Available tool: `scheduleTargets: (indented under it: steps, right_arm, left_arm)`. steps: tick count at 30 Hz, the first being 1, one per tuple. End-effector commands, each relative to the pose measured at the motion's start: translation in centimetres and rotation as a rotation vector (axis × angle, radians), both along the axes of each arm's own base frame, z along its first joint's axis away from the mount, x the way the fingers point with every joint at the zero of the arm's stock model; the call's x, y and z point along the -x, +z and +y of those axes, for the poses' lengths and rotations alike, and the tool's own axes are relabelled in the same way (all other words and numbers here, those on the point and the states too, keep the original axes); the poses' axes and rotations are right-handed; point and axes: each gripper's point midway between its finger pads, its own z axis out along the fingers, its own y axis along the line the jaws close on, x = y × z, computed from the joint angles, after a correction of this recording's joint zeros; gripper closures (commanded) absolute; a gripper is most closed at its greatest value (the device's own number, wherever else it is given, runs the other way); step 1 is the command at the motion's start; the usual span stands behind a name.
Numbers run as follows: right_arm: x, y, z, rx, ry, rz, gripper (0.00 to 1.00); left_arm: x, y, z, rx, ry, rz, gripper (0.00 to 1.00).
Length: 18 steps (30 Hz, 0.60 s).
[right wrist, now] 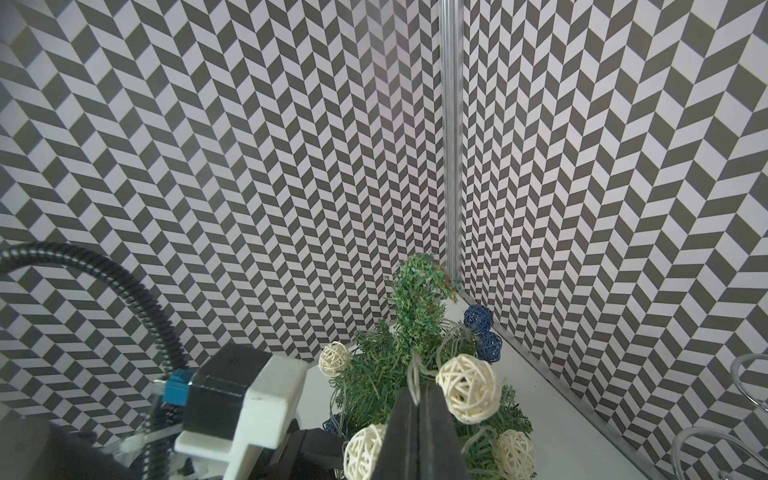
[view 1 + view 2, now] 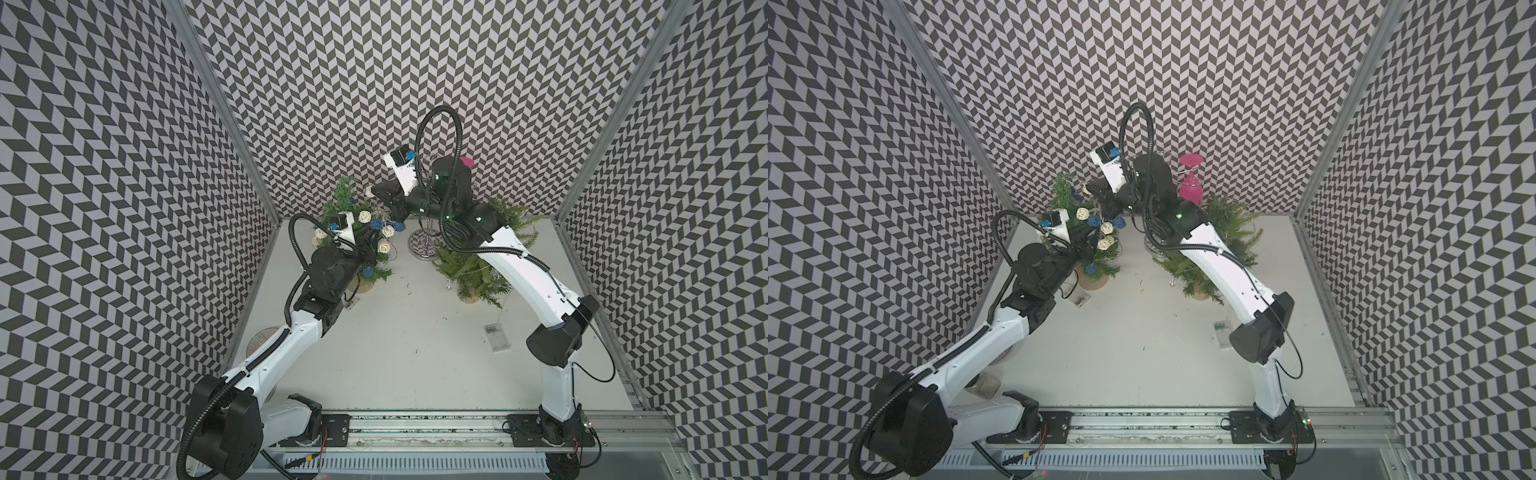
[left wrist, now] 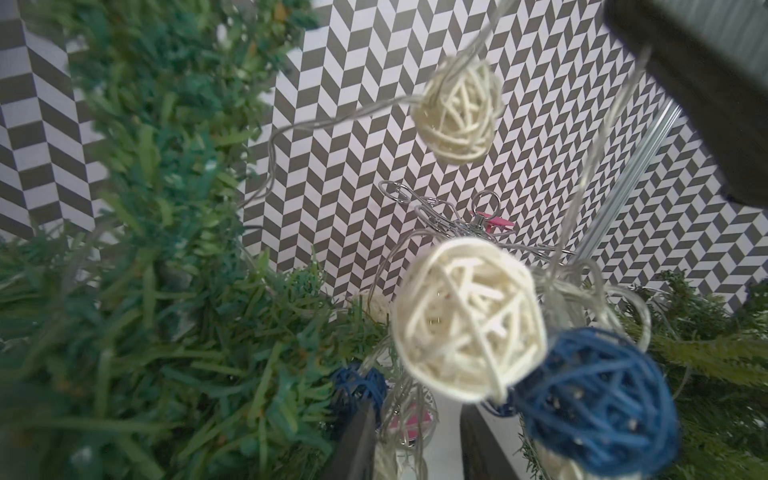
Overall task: Wrap string light around the christmas tree
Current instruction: Wrap the light string around the Christmas tree.
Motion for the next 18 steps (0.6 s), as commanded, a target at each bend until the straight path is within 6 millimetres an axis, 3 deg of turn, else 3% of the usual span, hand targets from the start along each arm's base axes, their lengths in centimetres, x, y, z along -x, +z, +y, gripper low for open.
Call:
scheduleTargets:
  steps: [1, 4, 7, 9, 14, 16, 18]
  right_arm:
    - [0.8, 2.6, 0.0, -0.053, 0.021, -0.075, 1.00]
    - [0.8, 2.6, 0.0, -0.055, 0.019, -0.076, 1.00]
    - [0.9, 2.7, 0.0, -0.062, 0.025, -0.079, 1.00]
    - [1.0, 2.6, 0.1, -0.065, 0.034, -0.075, 1.00]
    - [1.1, 2.2, 0.2, -0.061, 0.045, -0.061, 1.00]
    - [1.1, 2.0, 0.1, -0.059, 0.044, -0.059, 1.00]
    - [1.1, 2.0, 0.1, -0.060, 0.047, -0.058, 1.00]
  left_arm:
    - [1.2, 2.3, -0.5, 0.042, -0.040, -0.075, 0.76]
    - [1.0, 2.3, -0.6, 0.033, -0.044, -0.071, 0.79]
    - [0.1, 1.5, -1.3, 0.023, -0.068, -0.035, 0.92]
    - [-0.3, 0.9, -1.9, 0.022, -0.088, -0.025, 0.90]
    - [-0.7, 0.7, -1.4, 0.035, -0.055, -0.022, 0.69]
    - [-0.7, 1.0, -1.4, 0.043, -0.048, -0.035, 0.68]
    - [-1.1, 0.9, -1.4, 0.037, -0.043, -0.027, 0.80]
